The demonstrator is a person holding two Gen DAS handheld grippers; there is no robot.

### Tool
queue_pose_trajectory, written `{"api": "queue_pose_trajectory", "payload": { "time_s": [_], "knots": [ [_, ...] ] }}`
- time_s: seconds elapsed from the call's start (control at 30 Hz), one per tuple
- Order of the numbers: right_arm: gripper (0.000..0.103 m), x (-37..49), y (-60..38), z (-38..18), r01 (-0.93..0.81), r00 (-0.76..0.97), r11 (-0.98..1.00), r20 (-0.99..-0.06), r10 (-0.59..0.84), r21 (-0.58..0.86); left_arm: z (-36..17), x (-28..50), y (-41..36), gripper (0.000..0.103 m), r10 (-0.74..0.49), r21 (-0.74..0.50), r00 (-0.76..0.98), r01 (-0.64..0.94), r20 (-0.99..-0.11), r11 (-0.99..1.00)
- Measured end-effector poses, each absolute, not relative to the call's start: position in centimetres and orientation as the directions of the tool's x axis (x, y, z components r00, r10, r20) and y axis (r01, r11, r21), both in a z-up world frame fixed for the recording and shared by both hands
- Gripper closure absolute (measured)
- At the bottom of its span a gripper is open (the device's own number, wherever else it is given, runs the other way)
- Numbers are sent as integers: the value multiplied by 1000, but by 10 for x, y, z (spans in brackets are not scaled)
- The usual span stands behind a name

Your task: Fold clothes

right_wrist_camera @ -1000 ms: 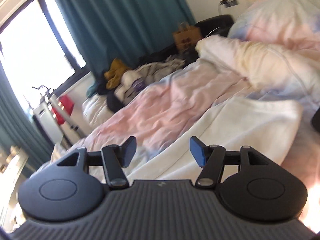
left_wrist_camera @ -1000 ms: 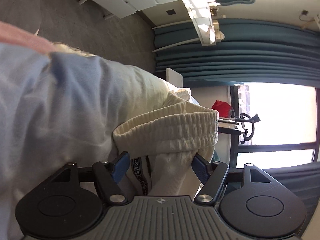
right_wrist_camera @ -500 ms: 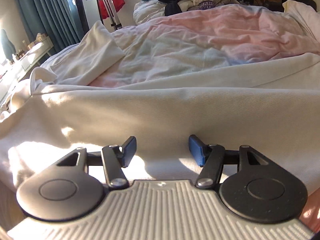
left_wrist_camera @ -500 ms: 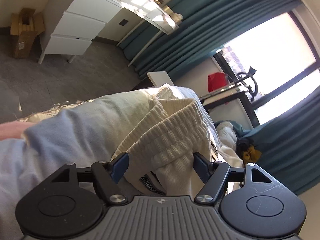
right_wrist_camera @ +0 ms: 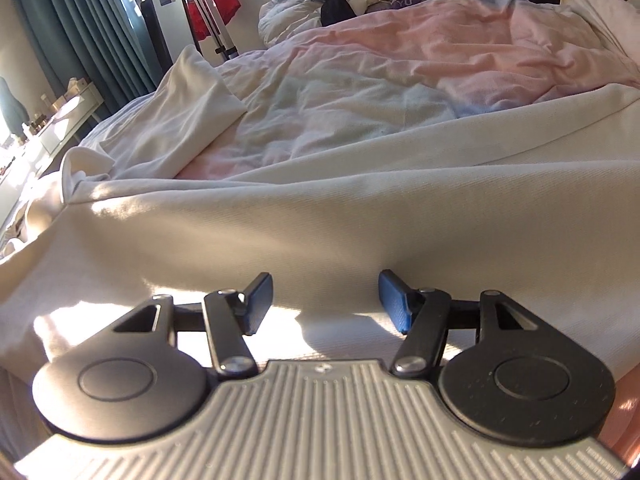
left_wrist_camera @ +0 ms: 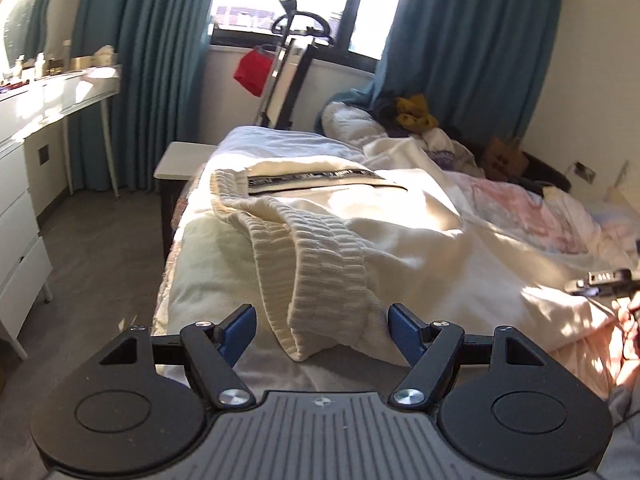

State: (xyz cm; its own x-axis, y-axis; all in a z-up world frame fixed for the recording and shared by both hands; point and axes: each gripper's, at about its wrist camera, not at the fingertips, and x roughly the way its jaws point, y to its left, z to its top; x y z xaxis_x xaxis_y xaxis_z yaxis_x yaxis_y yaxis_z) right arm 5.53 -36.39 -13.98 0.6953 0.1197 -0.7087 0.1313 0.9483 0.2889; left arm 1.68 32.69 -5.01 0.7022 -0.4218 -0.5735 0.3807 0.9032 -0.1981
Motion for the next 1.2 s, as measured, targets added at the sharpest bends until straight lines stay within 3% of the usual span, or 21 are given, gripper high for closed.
{"api": "queue_pose_trajectory", "payload": {
  "time_s": [0.13, 0.37, 0.7, 0.77, 0.83, 1.1, 1.2],
  "knots": [
    [41, 60, -357, -139, 138, 694, 957, -714, 90, 256, -56, 17, 325, 28, -446, -120, 669, 474, -594, 872],
    [41, 69, -338, -137, 84, 704, 976, -705, 85, 202, -82, 43, 300, 31, -381, 61, 672, 536, -635, 842],
    [42, 64, -303, -131, -63, 734, 988, -664, 140, 139, -79, 81, 261, 33, -405, 168, 643, 641, -650, 749],
    [42, 64, -296, -134, -85, 728, 988, -669, 148, 126, -74, 78, 256, 44, -410, 195, 621, 678, -668, 709],
    [42, 64, -290, -136, -103, 724, 989, -673, 150, 109, -70, 73, 253, 71, -424, 200, 579, 724, -696, 660],
    [42, 57, -286, -132, -133, 724, 985, -669, 172, 109, -57, 32, 252, 92, -427, 144, 414, 832, -804, 535],
    [42, 53, -284, -131, -156, 714, 981, -674, 190, 112, -59, 23, 267, 90, -449, 50, 371, 813, -813, 581]
  ]
}}
